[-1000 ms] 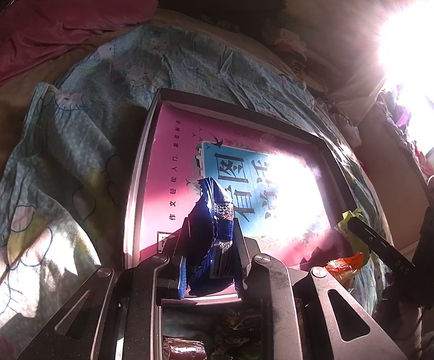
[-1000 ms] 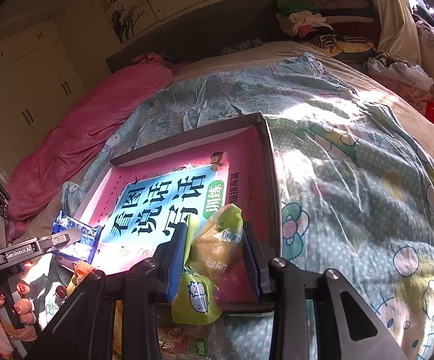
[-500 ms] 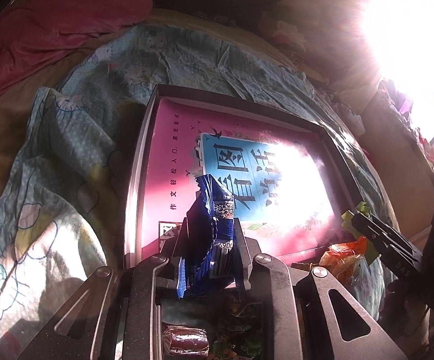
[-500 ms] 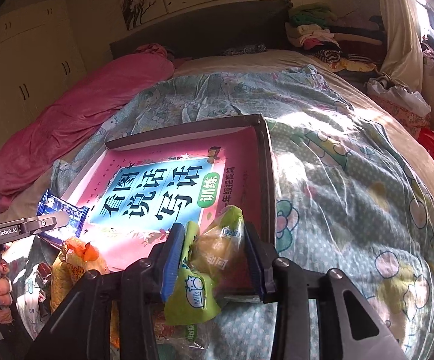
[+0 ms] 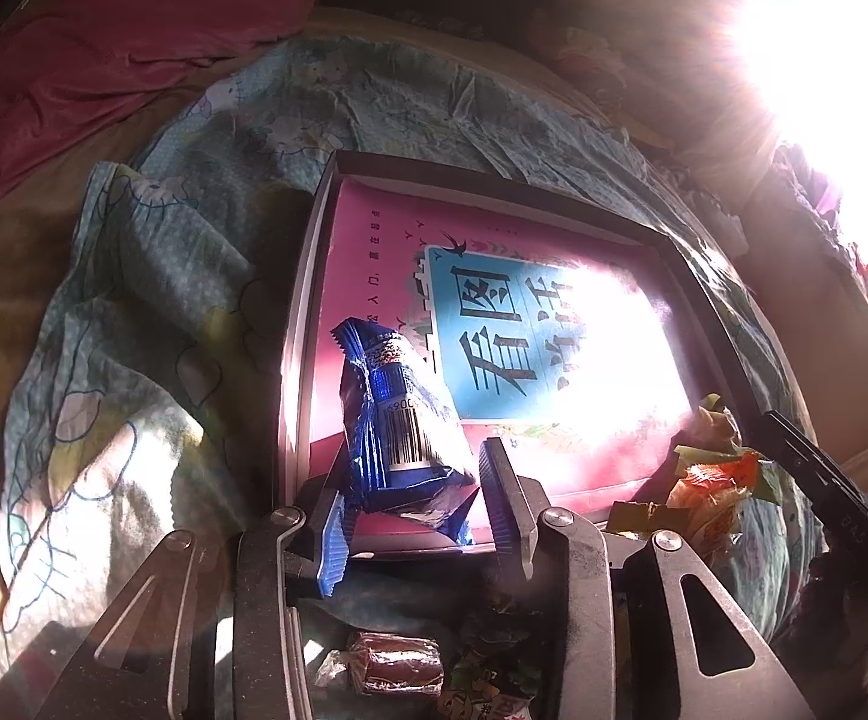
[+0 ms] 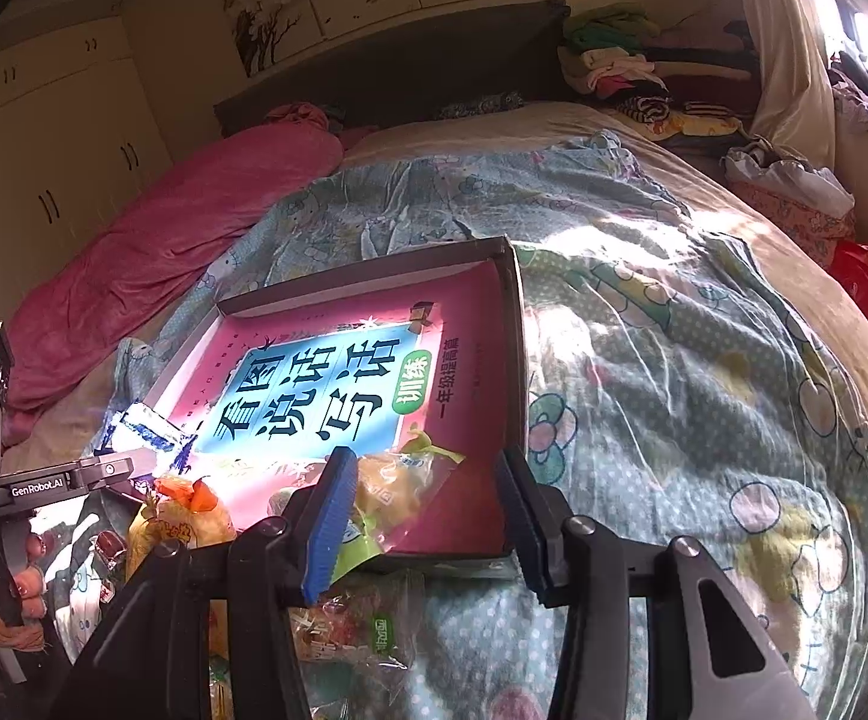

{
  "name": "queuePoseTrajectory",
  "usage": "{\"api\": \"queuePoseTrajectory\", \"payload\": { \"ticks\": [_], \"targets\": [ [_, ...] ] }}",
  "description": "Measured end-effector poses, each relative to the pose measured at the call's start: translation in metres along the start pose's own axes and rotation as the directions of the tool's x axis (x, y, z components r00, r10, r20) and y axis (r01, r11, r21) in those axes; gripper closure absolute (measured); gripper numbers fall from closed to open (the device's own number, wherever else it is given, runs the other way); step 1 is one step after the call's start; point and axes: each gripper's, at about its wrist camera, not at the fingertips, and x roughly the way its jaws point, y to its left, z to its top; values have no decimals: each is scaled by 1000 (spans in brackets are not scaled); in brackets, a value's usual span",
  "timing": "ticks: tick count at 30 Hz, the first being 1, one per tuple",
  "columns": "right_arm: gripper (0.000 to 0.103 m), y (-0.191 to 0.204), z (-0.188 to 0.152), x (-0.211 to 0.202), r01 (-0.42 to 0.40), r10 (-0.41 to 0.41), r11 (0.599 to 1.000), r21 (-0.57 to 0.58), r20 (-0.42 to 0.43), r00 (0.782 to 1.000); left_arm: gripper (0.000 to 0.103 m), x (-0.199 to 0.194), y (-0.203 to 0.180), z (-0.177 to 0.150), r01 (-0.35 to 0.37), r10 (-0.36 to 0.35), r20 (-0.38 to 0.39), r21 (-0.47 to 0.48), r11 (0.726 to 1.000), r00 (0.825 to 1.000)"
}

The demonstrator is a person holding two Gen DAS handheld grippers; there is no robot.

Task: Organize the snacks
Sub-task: 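Lift the blue pack with the left gripper while the right gripper carries the green bag toward the tray, then lower the blue pack into the tray and open the left gripper while the right releases the green bag there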

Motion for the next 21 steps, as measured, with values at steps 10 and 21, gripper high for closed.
{"api": "queuePoseTrajectory", "payload": {
  "ticks": [10,21],
  "targets": [
    [51,0,2,-7,-7,7,1000,8,24,1000,47,-16,-10,-1,-36,34,37,52,998,999],
    [45,0,4,-13,-1,0,1000,14,50,999,40,-39,-19,3,-29,23,92,72,997,996]
  ]
}}
